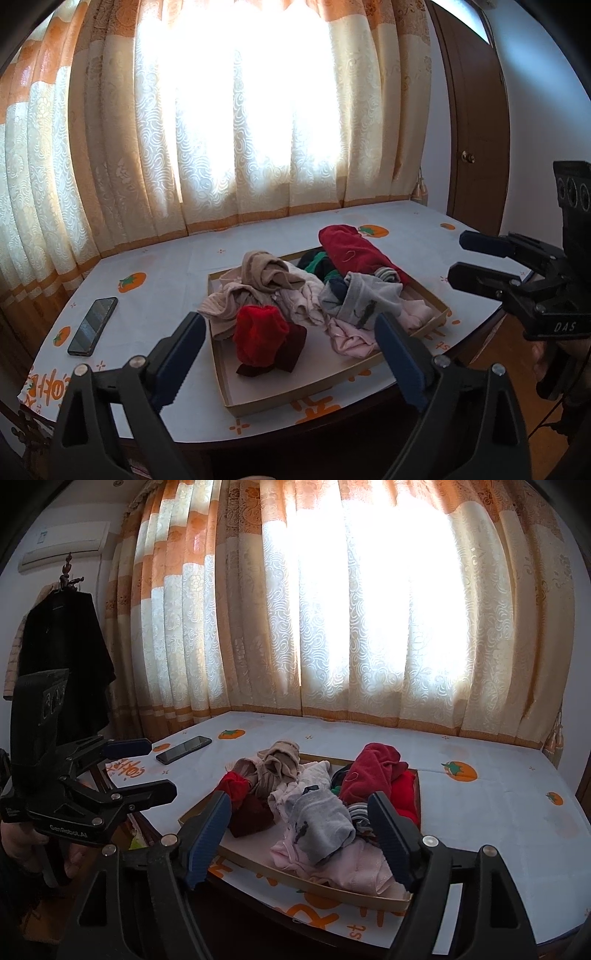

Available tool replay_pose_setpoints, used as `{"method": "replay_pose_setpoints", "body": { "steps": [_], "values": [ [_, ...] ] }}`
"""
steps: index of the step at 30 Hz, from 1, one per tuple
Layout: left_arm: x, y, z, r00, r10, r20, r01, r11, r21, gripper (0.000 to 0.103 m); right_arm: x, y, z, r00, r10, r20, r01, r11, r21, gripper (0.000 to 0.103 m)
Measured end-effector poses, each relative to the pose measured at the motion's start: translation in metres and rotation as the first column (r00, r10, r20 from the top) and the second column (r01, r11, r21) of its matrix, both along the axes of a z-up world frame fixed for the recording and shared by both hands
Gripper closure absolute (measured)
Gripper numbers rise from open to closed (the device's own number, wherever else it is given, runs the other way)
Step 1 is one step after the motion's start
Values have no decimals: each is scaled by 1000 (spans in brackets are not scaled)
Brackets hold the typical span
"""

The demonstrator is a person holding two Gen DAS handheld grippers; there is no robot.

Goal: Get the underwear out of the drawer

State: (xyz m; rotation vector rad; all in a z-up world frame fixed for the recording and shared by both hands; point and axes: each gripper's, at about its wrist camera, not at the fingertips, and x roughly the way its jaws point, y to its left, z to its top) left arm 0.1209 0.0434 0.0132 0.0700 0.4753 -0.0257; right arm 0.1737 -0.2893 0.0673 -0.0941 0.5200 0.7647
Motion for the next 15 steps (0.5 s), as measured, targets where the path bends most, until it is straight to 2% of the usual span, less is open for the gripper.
{"method": "replay_pose_setpoints", "body": {
  "steps": [7,15],
  "values": [
    [5,-2,-2,999,23,-30,-23,1000,-3,4,3,-2,-3,1000,-3,-6,3,1000,-4,24],
    [7,1,-7,998,41,-42,-41,999,-1,3,4,-4,-12,1000,-1,-27,1,1000,-6,24]
  ]
}}
